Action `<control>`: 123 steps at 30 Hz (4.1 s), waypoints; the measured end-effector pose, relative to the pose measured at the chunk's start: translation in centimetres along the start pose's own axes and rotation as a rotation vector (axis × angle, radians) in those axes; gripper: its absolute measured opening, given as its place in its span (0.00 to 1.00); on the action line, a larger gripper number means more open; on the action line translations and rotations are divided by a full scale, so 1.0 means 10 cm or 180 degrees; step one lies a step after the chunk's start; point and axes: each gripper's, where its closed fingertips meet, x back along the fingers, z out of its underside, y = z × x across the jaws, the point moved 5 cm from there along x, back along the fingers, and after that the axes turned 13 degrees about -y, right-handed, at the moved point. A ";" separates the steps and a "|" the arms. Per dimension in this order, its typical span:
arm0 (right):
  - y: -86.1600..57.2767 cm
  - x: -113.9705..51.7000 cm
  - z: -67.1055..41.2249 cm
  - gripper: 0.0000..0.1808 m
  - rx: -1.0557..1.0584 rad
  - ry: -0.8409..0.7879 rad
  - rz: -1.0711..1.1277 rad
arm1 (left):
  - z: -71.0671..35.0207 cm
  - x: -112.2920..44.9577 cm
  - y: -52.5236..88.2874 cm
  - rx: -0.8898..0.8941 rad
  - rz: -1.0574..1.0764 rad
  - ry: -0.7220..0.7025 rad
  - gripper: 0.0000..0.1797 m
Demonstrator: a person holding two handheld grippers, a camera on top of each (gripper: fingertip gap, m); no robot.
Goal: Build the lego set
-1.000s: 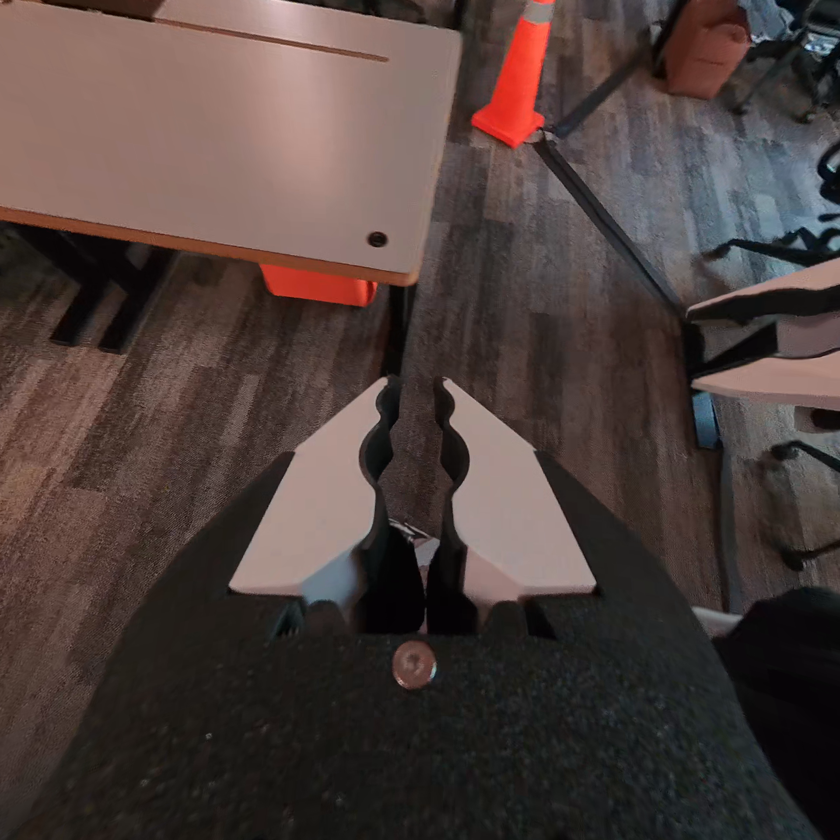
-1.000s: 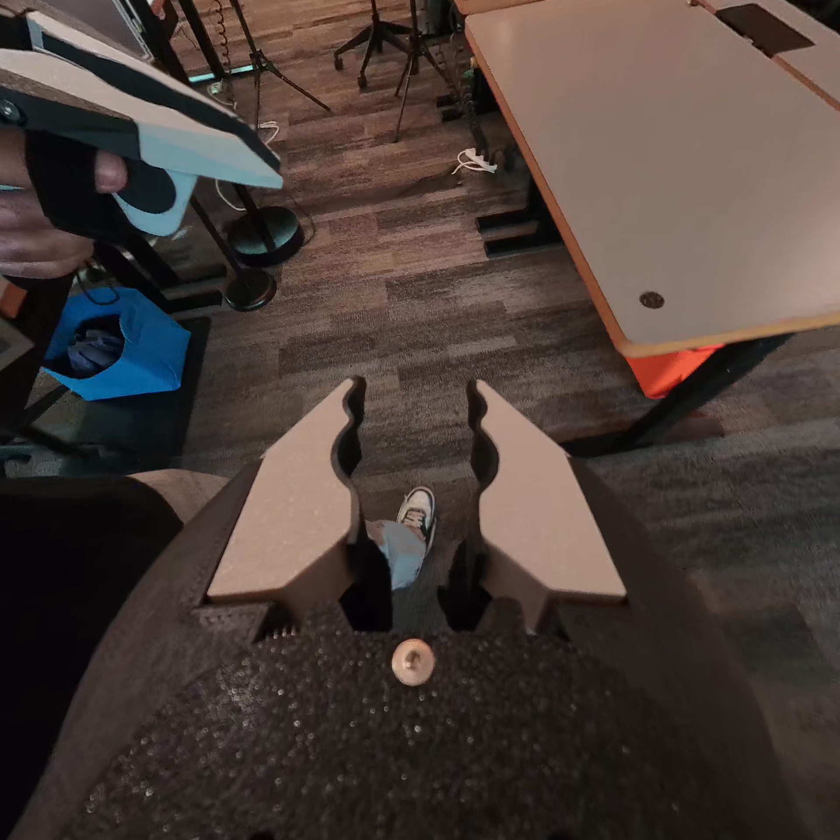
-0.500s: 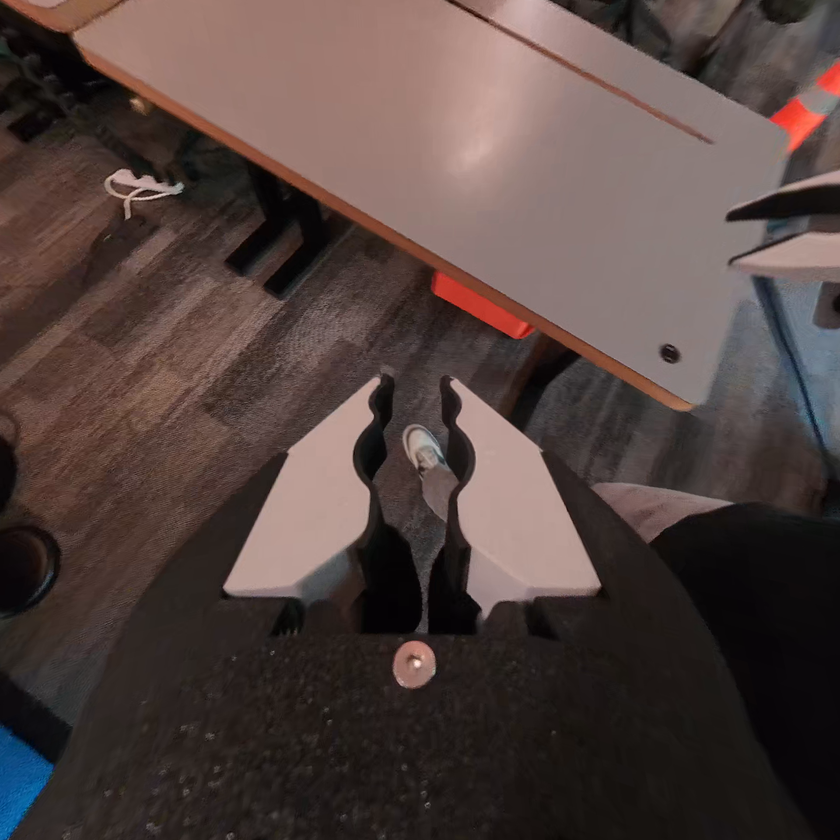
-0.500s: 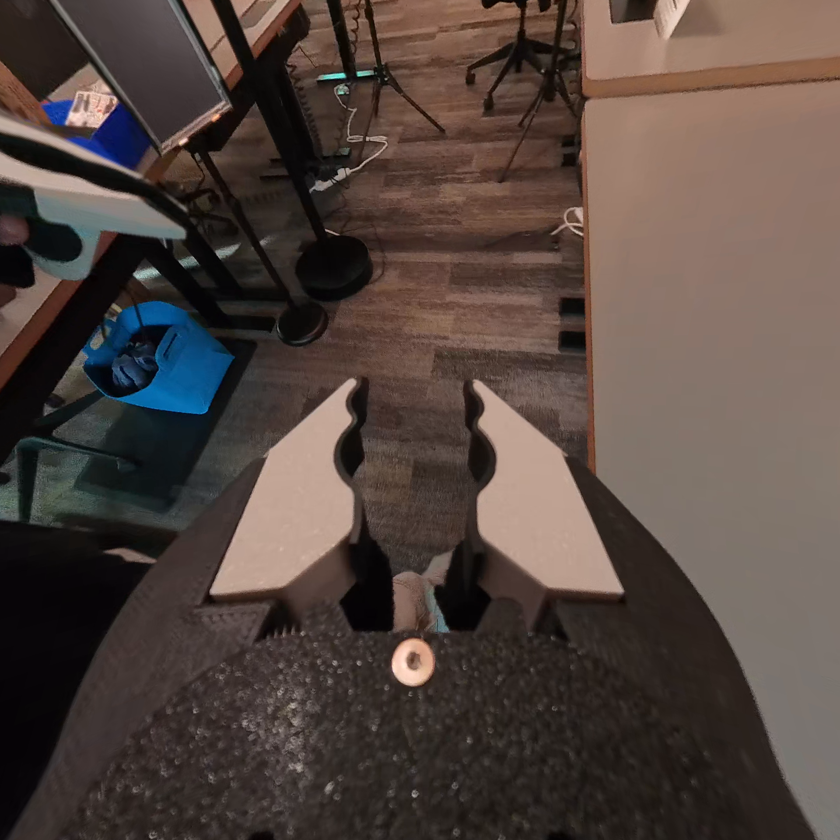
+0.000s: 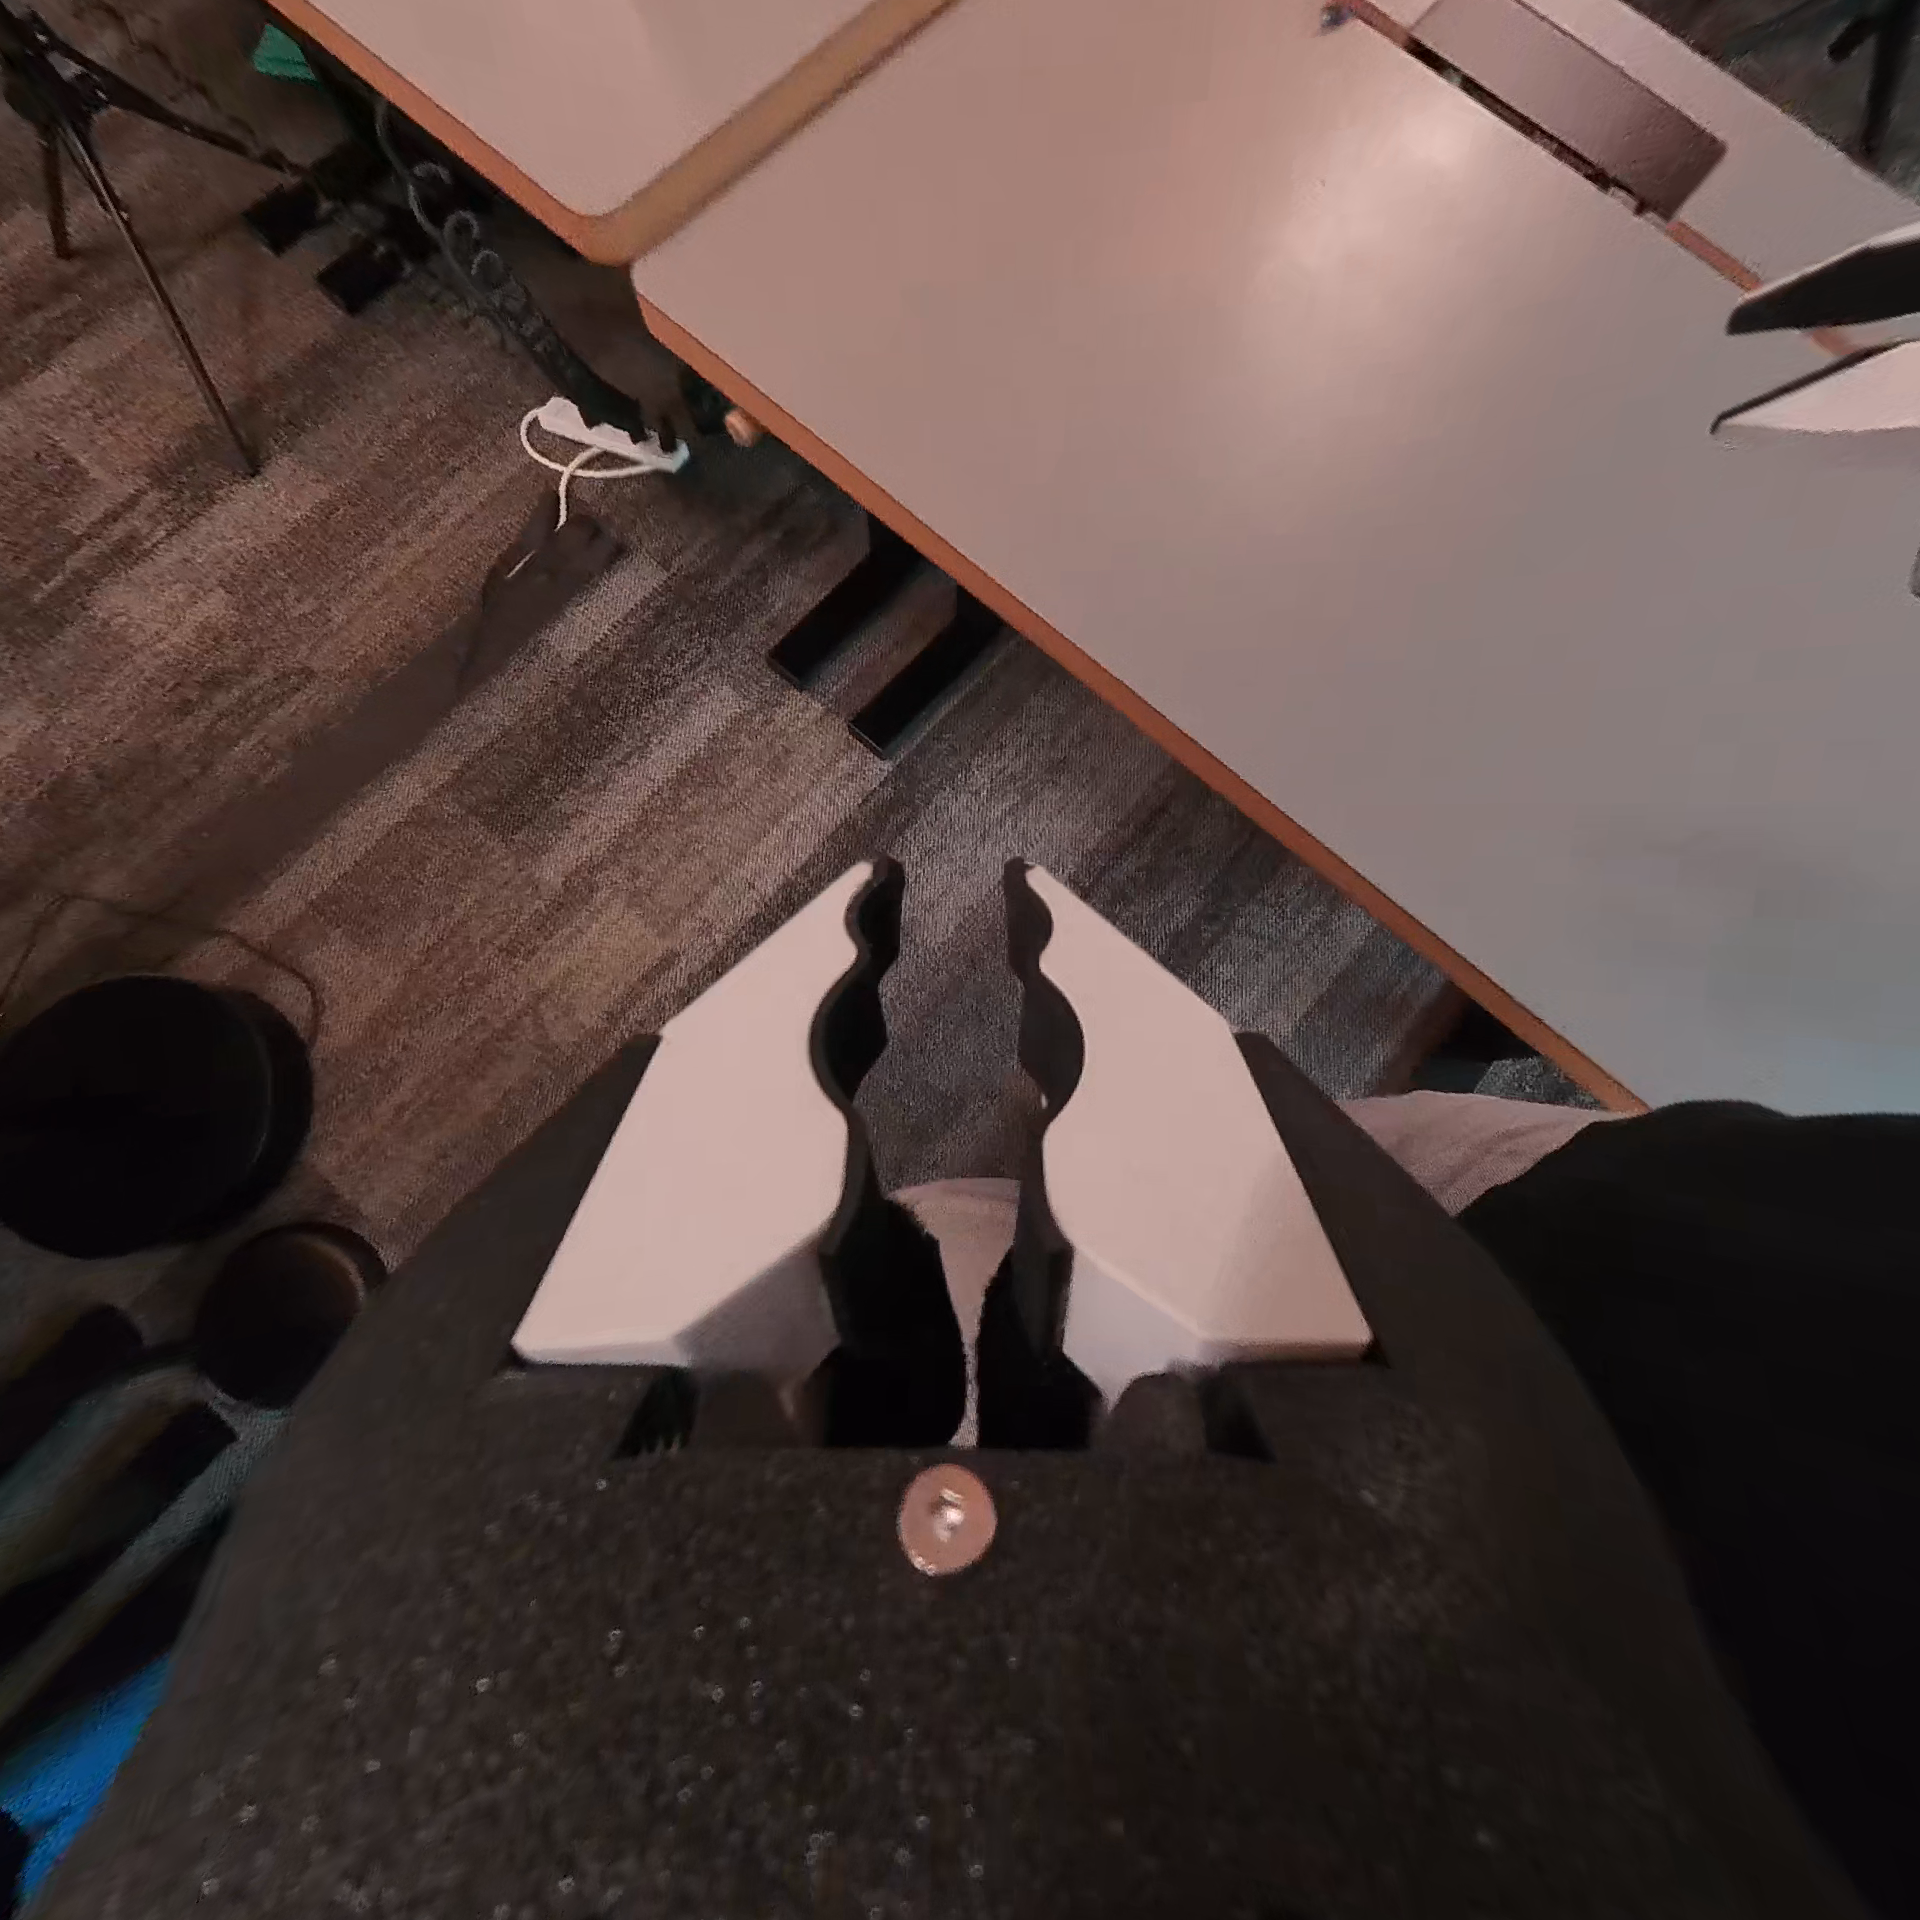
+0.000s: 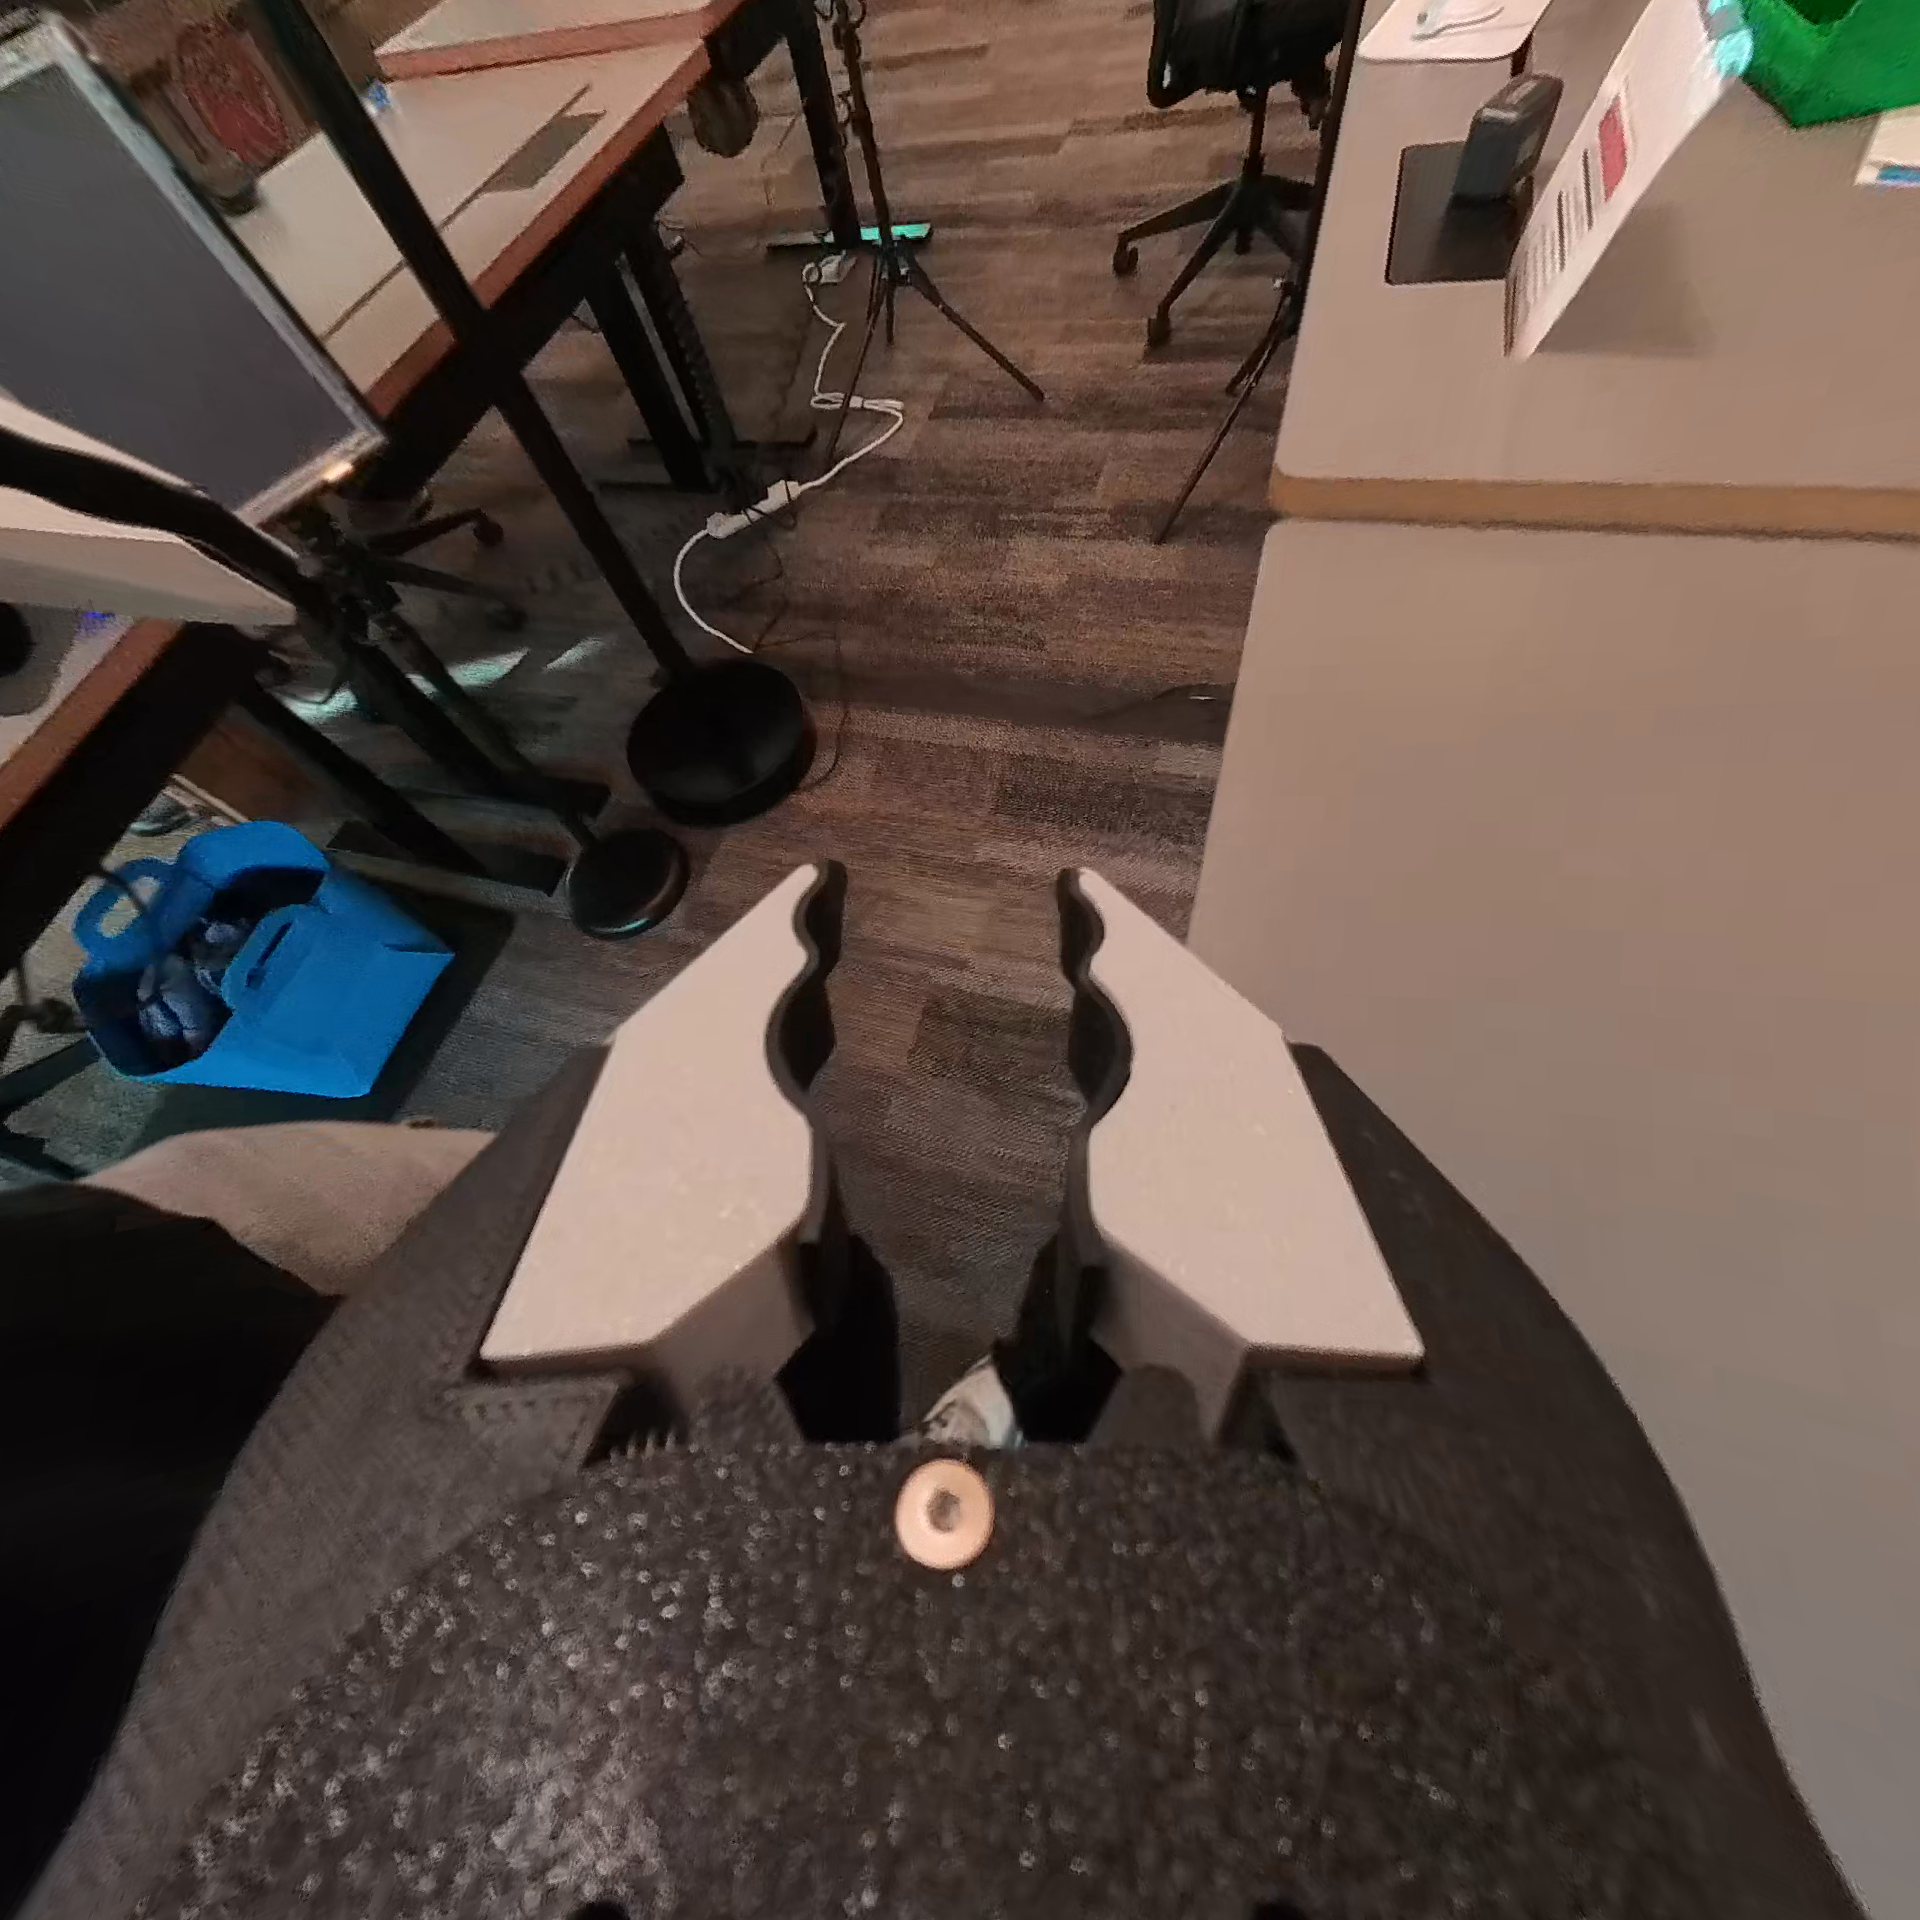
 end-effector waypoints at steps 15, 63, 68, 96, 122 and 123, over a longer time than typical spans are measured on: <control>-1.27 -3.00 -0.85 0.27 -0.0054 0.0079 0.0561 | -1.39 -2.31 2.72 0.0088 0.0391 -0.0040 0.14; -2.90 -4.91 -1.62 0.26 -0.1244 0.0143 0.3135 | -3.58 -8.38 4.80 -0.1375 0.1608 0.1713 0.31; -2.81 -4.52 -1.53 0.26 -0.1303 -0.0137 0.3441 | -3.98 -7.67 4.14 -0.2035 0.2554 0.1238 0.30; -4.84 -0.68 1.09 0.27 -0.0501 -0.0120 0.2117 | -1.93 -7.82 -1.40 -0.7237 0.4862 -0.0182 0.30; -7.03 -1.93 1.24 0.16 0.0788 0.0260 -0.0597 | -1.97 -8.49 -1.87 -0.5412 0.4326 0.1604 0.30; -7.04 -1.98 1.26 0.15 0.0891 0.0352 -0.0686 | -1.97 -8.49 -1.89 -0.5279 0.4290 0.1636 0.30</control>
